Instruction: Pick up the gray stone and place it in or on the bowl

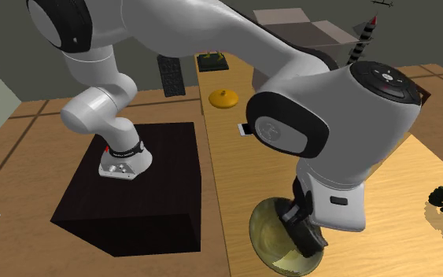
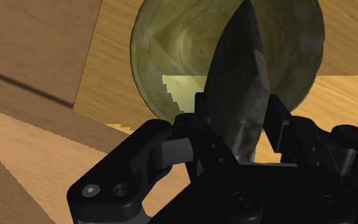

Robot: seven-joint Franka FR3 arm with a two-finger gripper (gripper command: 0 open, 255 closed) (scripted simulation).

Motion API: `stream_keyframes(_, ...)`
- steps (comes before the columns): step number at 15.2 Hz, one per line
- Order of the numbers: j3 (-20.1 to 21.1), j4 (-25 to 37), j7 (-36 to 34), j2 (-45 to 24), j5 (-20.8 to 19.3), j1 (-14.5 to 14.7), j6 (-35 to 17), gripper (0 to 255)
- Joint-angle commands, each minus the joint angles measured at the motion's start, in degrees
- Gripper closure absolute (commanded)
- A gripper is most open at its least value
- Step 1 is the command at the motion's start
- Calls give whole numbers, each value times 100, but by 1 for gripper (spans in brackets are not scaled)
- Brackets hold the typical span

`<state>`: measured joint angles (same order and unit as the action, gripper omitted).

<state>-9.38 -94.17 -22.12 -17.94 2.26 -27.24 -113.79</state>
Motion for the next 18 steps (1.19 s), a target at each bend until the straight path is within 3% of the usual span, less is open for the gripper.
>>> stream_keyframes(1,3,-127,1,-19,4,2,-152,255)
stream_keyframes(11,7,-260,7,-77,16,1,-342,255)
stream_keyframes(12,8,-260,6,-77,16,1,-342,0)
stream_keyframes(18,3,-152,-1,-15,4,4,-174,0)
